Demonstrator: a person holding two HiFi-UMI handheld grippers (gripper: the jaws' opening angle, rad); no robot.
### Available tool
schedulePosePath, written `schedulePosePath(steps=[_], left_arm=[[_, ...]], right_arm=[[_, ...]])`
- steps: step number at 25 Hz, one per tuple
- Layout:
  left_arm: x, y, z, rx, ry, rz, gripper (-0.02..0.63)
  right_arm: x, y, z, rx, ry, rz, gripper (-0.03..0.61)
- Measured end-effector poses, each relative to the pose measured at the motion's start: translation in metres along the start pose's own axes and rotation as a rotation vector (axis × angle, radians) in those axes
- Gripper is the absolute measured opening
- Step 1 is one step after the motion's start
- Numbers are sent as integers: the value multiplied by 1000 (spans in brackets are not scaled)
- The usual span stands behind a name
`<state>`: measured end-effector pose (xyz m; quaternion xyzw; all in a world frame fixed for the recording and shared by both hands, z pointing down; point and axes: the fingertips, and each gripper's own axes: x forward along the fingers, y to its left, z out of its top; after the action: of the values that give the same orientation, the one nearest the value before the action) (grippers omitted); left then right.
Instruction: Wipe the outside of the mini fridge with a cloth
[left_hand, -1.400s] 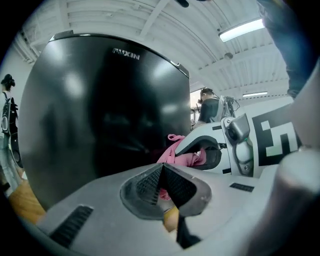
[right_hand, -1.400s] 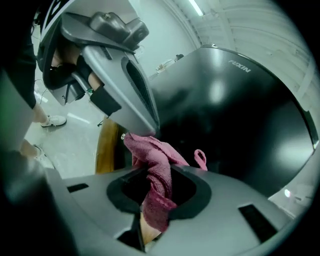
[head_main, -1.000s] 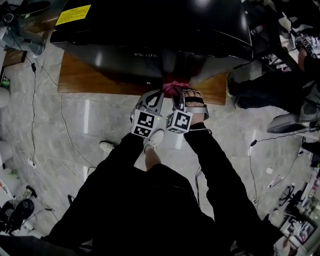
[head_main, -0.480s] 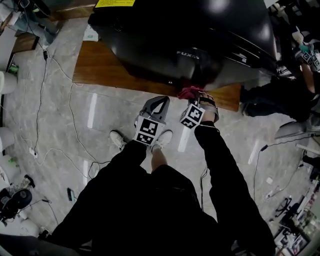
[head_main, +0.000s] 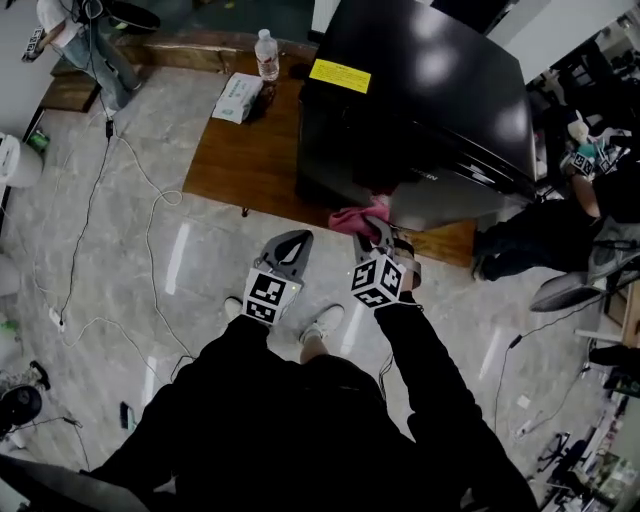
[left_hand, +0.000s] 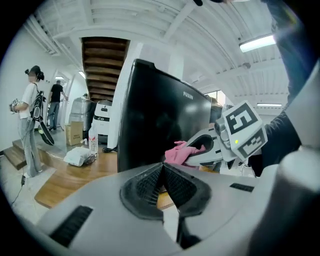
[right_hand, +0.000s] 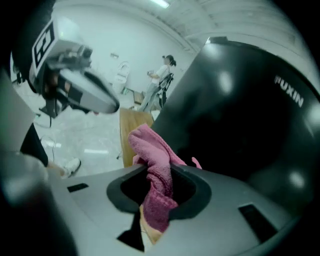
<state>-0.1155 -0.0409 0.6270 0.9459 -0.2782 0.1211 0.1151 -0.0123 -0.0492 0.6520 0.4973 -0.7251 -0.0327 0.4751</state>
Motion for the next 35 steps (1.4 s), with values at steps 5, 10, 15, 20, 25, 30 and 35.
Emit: schedulePosePath(steps=[5,10,15,20,25,30,35], left_arm=[[-87,29,53,31,-79,-14,6],[-170,77,100,29,-170,46,6],[-244,116,115,51,-235,70,6],[-305,160,101,24,-230,82,6],[-352,200,103,2,-251,97,6],[-361,230,110,-1,-285,152,6],[-331,251,118,9,-282,146,6]], right_arm=[[-62,28,129,269,-282,71,97],[-105,75,222,433,-449,165,97],[-120,114,294,601,-612,244,97],[-113,151,358,670,-682,336,97],[-106,181,404,711,-706,372,97],[-99,175,422,687,-707,360,95],[-64,158,425,696,-694,364,95]])
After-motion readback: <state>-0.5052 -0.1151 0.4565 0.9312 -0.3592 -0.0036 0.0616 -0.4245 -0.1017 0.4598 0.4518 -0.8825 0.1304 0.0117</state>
